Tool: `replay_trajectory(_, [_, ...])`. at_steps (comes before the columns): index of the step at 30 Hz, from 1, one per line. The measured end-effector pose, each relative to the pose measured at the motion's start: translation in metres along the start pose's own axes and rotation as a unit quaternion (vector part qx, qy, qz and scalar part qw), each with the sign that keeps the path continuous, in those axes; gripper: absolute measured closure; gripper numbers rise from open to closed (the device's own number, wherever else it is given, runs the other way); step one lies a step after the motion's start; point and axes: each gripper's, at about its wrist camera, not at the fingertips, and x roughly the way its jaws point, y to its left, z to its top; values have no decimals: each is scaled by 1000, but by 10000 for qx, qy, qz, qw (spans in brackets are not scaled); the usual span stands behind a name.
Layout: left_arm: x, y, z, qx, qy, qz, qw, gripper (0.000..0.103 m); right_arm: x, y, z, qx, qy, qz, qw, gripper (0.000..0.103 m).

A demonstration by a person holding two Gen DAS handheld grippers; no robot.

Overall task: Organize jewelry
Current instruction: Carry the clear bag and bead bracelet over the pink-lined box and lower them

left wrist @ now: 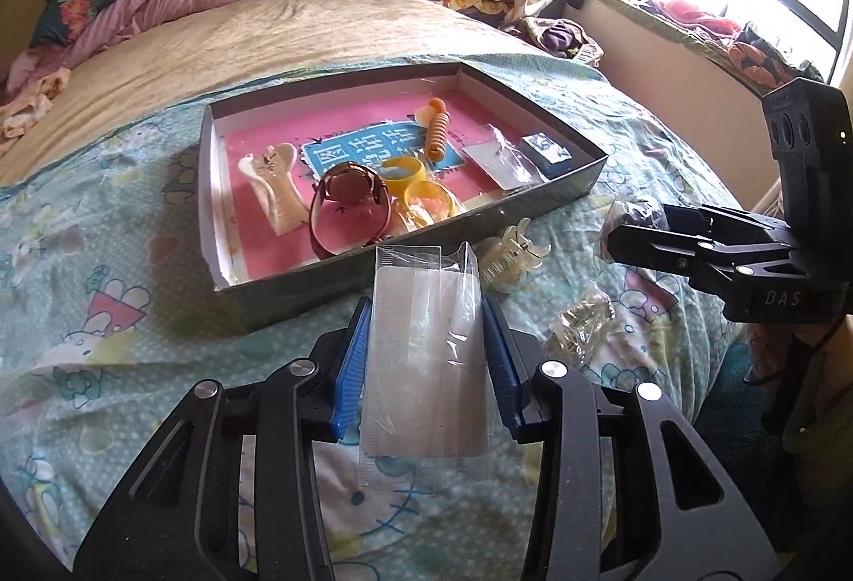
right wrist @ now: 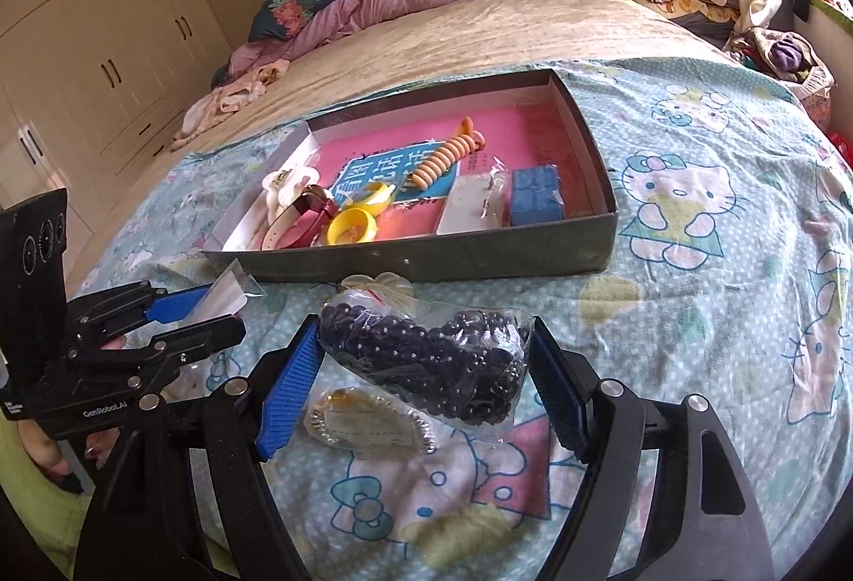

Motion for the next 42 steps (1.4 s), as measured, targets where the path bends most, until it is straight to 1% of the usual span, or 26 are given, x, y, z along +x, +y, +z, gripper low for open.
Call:
replay_trajectory(10, [-18, 22, 6, -227, -196, 237, 9993, 71, -6, 22, 6, -259, -80, 75, 9996, 29])
replay_trajectory(20, [-13, 32, 18, -350, -273, 335, 9985, 71, -9, 36, 23, -441, -272, 91, 9986, 29])
replay_trajectory(24, [-8, 35, 25, -418, -300, 279, 9983, 71, -10, 39, 33, -532, -382, 48, 9978, 29])
replay_trajectory(34, [25, 34, 40, -423, -207, 265, 9985, 71, -11, 27, 60, -521, -681, -165, 9962, 29])
replay_trajectory(42, [45, 42, 46, -517, -151, 359, 9979, 70, 7, 4, 71, -363, -589, -414, 9967, 29])
